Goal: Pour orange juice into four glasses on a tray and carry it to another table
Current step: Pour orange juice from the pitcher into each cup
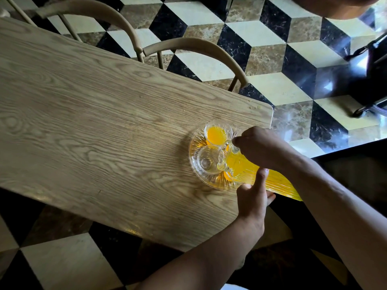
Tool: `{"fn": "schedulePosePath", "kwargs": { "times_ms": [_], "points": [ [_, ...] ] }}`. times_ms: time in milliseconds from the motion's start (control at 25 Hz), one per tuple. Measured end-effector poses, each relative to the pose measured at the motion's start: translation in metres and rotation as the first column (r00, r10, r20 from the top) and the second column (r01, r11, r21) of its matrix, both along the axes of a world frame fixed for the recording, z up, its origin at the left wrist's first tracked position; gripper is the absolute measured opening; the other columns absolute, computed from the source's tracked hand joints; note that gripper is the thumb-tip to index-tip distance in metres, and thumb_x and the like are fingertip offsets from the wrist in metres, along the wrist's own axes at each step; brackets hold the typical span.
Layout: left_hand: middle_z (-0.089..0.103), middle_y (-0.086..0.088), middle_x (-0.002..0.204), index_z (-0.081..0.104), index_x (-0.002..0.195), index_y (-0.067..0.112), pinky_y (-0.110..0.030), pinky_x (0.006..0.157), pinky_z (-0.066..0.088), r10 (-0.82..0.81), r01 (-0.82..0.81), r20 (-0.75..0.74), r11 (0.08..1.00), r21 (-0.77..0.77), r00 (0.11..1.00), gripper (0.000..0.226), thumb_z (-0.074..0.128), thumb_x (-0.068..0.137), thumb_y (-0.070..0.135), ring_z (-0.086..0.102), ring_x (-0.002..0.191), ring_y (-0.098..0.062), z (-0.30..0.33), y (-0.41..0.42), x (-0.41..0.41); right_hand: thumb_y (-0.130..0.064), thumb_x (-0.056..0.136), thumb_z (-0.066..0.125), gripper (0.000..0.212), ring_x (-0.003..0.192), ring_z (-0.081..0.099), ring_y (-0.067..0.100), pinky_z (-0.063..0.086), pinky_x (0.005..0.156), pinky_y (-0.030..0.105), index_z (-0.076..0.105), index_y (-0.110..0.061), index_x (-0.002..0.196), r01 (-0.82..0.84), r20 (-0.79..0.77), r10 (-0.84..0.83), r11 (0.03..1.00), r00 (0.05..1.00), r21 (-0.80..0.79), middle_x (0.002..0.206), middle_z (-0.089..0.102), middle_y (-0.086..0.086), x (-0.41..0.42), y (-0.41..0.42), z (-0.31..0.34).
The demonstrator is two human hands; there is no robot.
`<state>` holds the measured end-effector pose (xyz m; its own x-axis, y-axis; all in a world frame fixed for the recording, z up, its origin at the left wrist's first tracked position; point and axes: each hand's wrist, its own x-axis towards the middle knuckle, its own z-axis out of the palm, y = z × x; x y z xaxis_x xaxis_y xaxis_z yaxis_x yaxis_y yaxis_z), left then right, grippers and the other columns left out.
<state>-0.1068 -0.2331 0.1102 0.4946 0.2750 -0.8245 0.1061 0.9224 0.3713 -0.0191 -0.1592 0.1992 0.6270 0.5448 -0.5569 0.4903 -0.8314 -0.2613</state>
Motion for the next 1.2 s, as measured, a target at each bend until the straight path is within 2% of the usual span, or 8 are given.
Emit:
{"fn": "schedulePosePath", "kwargs": {
  "times_ms": [200,400,560,760,920,960,1080,1200],
  "points": [
    [0.060,-0.015,0.089,0.053,0.091,0.009,-0.043,0.096,0.064,0.023,-0.024,-0.005,0.999,-0.035,1.000,0.081,0.077,0.041,0.068,0.075,0.107,-0.034,-0.001,0.000,-0.002,-0.036,0.093,0.050,0.038,0.069,0.059,0.033,0.051,0.065,0.039,0.063,-0.006,0.075,-0.010,0.005,0.010,1.000,1.000,-0.020,0.075,0.065,0.015,0.000,0.002,-0.010],
    [0.062,-0.017,0.090,0.054,0.093,0.008,-0.041,0.092,0.065,0.046,-0.046,0.007,0.997,-0.064,0.999,0.117,0.085,0.009,0.083,0.075,0.103,-0.034,0.001,0.000,-0.003,-0.032,0.094,0.052,0.036,0.062,0.049,0.029,0.039,0.059,0.034,0.058,-0.007,0.069,0.010,-0.007,-0.010,0.999,1.000,-0.038,0.067,0.058,0.012,-0.001,0.004,-0.010],
    [0.061,-0.017,0.091,0.054,0.092,0.007,-0.043,0.092,0.065,0.048,-0.047,0.008,0.996,-0.081,0.999,0.084,0.078,0.041,0.069,0.074,0.113,-0.038,0.000,0.002,-0.004,-0.032,0.095,0.051,0.036,0.062,0.050,0.029,0.040,0.060,0.034,0.062,-0.002,0.077,-0.003,-0.002,0.003,0.999,1.000,-0.044,0.070,0.058,0.013,-0.001,0.007,-0.012],
    [0.063,-0.016,0.084,0.054,0.092,0.006,-0.044,0.093,0.065,0.044,-0.044,0.003,0.994,-0.102,0.999,0.080,0.076,0.044,0.066,0.075,0.109,-0.039,0.006,0.004,-0.006,-0.032,0.096,0.051,0.036,0.070,0.057,0.033,0.042,0.061,0.034,0.068,-0.001,0.088,0.005,0.009,-0.004,0.999,1.000,-0.048,0.077,0.064,0.015,-0.005,0.008,-0.011],
    [0.062,-0.017,0.085,0.054,0.092,0.007,-0.045,0.095,0.064,0.008,-0.011,-0.025,0.992,-0.129,1.000,0.050,0.081,0.084,0.048,0.074,0.112,-0.042,0.003,0.004,-0.009,-0.032,0.096,0.051,0.034,0.070,0.057,0.033,0.045,0.065,0.035,0.067,-0.003,0.084,-0.006,0.015,0.007,0.998,1.000,-0.067,0.078,0.064,0.016,-0.005,0.009,-0.013],
    [0.061,-0.016,0.085,0.054,0.092,0.007,-0.044,0.093,0.065,0.005,-0.008,-0.024,0.990,-0.138,1.000,0.050,0.081,0.084,0.048,0.074,0.112,-0.042,0.004,0.004,-0.009,-0.031,0.095,0.051,0.034,0.070,0.057,0.032,0.047,0.066,0.036,0.066,-0.004,0.083,-0.009,0.018,0.010,0.997,1.000,-0.072,0.077,0.064,0.016,-0.005,0.008,-0.013],
    [0.059,-0.015,0.089,0.054,0.094,0.007,-0.040,0.086,0.066,0.021,-0.021,0.003,0.990,-0.142,1.000,0.077,0.080,0.049,0.063,0.074,0.113,-0.042,0.012,0.004,-0.008,-0.030,0.094,0.052,0.032,0.070,0.058,0.032,0.047,0.065,0.035,0.066,-0.004,0.082,-0.007,0.026,0.009,0.997,1.000,-0.081,0.076,0.063,0.015,-0.005,0.009,-0.013],
    [0.059,-0.017,0.094,0.056,0.096,0.006,-0.039,0.084,0.067,0.010,-0.009,0.009,0.990,-0.140,1.000,0.085,0.077,0.040,0.067,0.074,0.112,-0.042,0.010,0.004,-0.008,-0.030,0.095,0.052,0.031,0.068,0.056,0.030,0.047,0.065,0.035,0.064,-0.005,0.081,-0.027,0.038,0.030,0.995,0.999,-0.095,0.074,0.061,0.013,-0.005,0.010,-0.011]
  ]
}}
